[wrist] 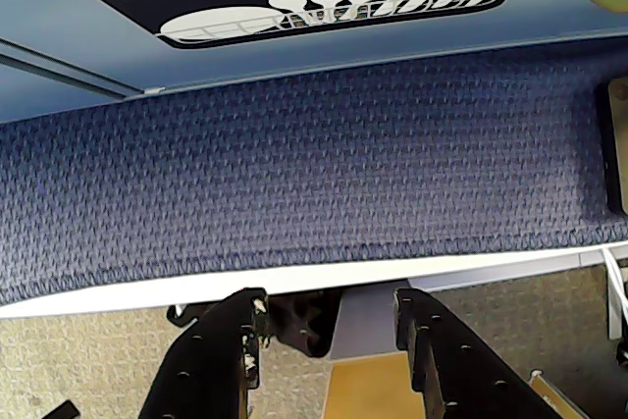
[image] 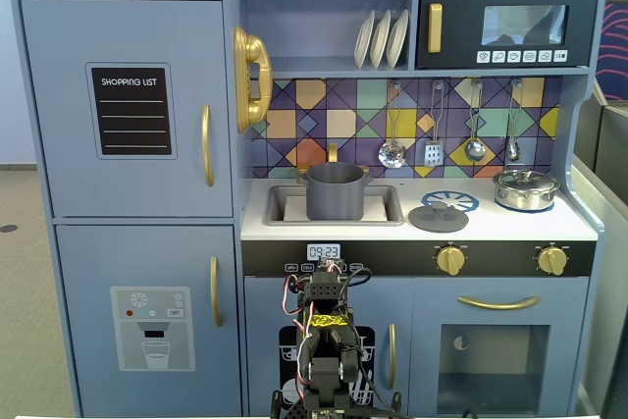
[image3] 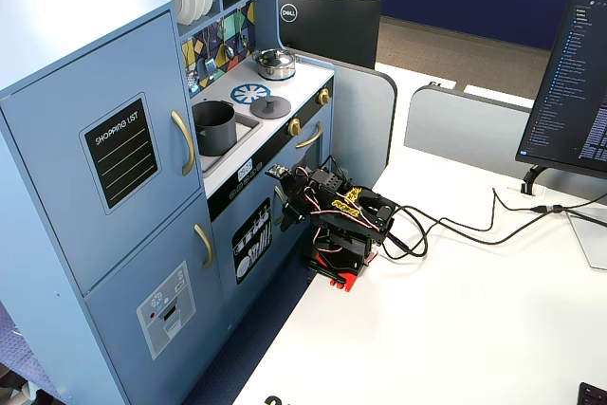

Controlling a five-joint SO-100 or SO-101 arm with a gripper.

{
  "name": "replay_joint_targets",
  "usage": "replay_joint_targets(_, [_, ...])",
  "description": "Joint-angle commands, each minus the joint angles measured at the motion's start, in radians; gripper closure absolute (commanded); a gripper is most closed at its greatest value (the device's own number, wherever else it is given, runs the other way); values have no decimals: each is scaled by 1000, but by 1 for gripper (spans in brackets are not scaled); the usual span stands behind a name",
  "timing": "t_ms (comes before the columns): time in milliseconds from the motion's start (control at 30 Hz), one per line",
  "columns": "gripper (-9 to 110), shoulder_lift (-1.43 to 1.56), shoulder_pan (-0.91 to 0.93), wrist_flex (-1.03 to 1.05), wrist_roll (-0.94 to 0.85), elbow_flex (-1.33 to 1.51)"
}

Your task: Pick up the lid from the counter and put it on the gray recipient

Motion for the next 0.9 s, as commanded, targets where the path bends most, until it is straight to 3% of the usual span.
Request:
replay_joint_targets(0, [101, -3, 97, 184, -38, -2])
replay_joint_targets(500, [101, -3, 87, 95, 8, -20])
replay_joint_targets(733, [102, -275, 52, 25, 83, -457])
replay_joint_targets(867, [102, -367, 95, -69, 0, -704])
